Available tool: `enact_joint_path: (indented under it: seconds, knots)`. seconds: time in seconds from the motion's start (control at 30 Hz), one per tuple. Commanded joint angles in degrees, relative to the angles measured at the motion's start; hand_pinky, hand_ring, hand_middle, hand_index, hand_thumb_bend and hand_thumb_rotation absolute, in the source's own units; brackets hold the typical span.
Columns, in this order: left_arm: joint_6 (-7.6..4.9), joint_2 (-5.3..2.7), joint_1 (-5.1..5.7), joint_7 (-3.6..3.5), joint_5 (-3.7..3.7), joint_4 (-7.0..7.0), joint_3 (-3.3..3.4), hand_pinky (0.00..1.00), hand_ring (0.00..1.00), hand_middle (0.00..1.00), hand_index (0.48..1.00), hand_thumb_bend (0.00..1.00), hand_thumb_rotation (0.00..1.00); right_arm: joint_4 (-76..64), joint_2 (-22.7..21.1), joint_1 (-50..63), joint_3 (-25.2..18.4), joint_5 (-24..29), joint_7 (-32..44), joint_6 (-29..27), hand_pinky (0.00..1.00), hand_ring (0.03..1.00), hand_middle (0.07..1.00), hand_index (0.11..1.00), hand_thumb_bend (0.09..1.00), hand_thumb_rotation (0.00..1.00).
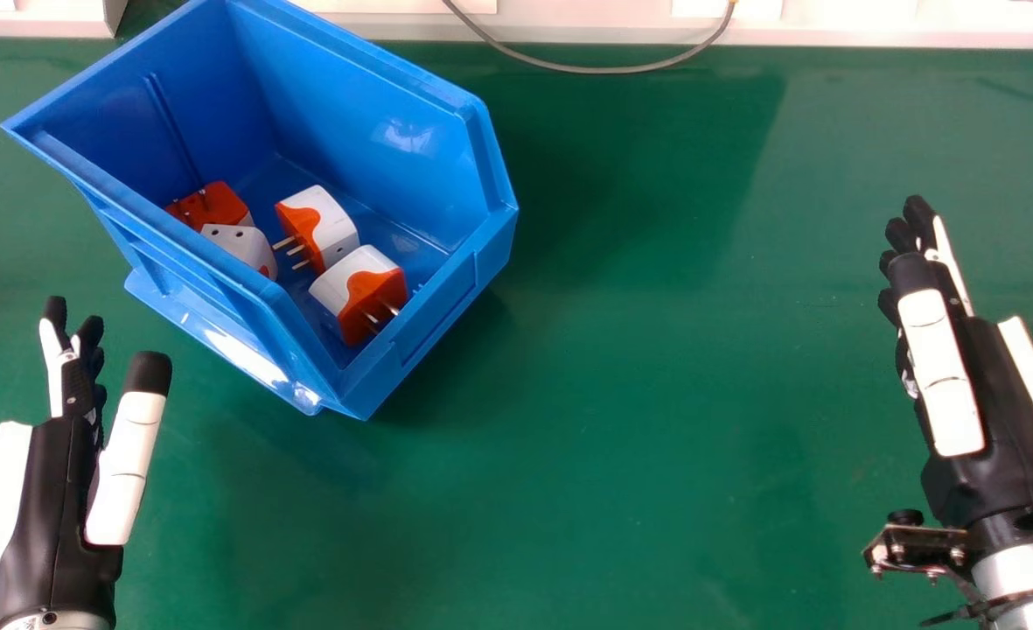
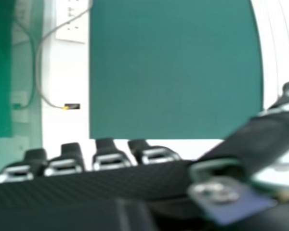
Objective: Pick all objects and put in blue box
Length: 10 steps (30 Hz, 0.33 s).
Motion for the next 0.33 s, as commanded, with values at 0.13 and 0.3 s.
enact_joint_path:
  seconds: [0.13,0.3]
  knots:
    - [-0.52,-0.16,0.41,0.87,-0.54,-1.02,0.12,1.00,1.00,1.00,1.000,0.84,1.00,-1.55,-0.11,0.47,-0.44,0.15,-0.48,-1.10,0.99,1.000,1.000,1.000,0.368,1.00]
    - [0.26,-0.96,1.54,1.00,-0.56,-2.86,-0.46,1.00,1.00,1.00,1.000,0.85,1.00,-0.84,-0.66,0.52,-1.10,0.44,-0.24,-1.04,0.99,1.000,1.000,1.000,0.365,1.00]
